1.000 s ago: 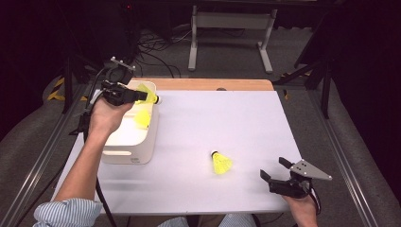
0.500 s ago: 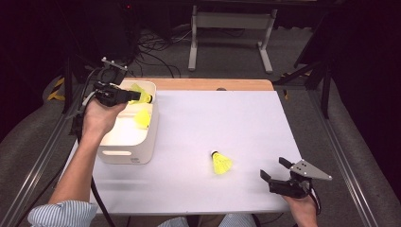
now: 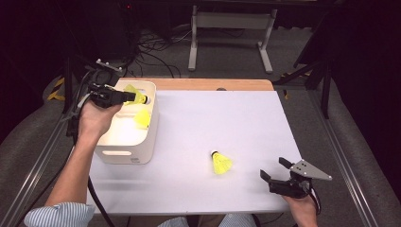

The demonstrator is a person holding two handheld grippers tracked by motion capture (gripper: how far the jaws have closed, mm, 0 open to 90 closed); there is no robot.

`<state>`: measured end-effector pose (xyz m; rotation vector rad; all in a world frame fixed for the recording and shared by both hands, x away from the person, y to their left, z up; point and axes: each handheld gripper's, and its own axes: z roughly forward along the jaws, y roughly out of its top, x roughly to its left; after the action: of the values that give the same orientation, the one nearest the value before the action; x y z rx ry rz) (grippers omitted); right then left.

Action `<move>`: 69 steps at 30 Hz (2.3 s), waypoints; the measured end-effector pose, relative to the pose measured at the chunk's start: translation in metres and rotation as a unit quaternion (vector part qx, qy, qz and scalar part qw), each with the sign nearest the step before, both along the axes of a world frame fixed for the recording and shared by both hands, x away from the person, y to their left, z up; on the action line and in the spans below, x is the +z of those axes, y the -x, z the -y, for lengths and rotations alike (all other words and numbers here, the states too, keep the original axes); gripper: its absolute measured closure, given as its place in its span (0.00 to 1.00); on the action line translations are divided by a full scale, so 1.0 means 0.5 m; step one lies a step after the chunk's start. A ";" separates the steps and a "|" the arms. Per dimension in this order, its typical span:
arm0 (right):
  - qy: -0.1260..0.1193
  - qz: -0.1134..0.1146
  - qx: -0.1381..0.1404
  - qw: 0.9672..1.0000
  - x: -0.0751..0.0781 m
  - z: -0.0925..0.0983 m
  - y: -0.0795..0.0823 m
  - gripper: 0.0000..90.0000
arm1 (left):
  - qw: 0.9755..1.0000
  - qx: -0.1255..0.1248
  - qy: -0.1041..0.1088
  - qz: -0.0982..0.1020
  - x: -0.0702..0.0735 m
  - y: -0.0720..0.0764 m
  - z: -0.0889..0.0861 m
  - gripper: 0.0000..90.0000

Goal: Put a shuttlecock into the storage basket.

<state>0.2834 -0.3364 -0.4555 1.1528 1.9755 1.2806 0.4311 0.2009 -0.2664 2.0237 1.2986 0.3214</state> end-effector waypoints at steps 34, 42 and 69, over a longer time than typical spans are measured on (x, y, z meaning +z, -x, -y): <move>0.001 -0.001 0.001 1.000 0.000 0.000 0.000 0.12 | 0.998 0.038 -0.047 -0.034 -0.072 -0.038 -0.013 1.00; 0.000 -0.001 0.001 1.000 0.000 0.000 0.000 0.12 | 0.996 0.045 -0.051 -0.050 -0.099 -0.055 -0.014 1.00; 0.001 -0.004 0.001 1.000 -0.001 0.001 -0.001 0.11 | 0.993 0.091 -0.043 -0.062 -0.144 -0.116 -0.028 1.00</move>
<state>0.2840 -0.3367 -0.4560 1.1563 1.9833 1.2759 0.4893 0.2150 -0.3383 2.0266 1.5765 0.3446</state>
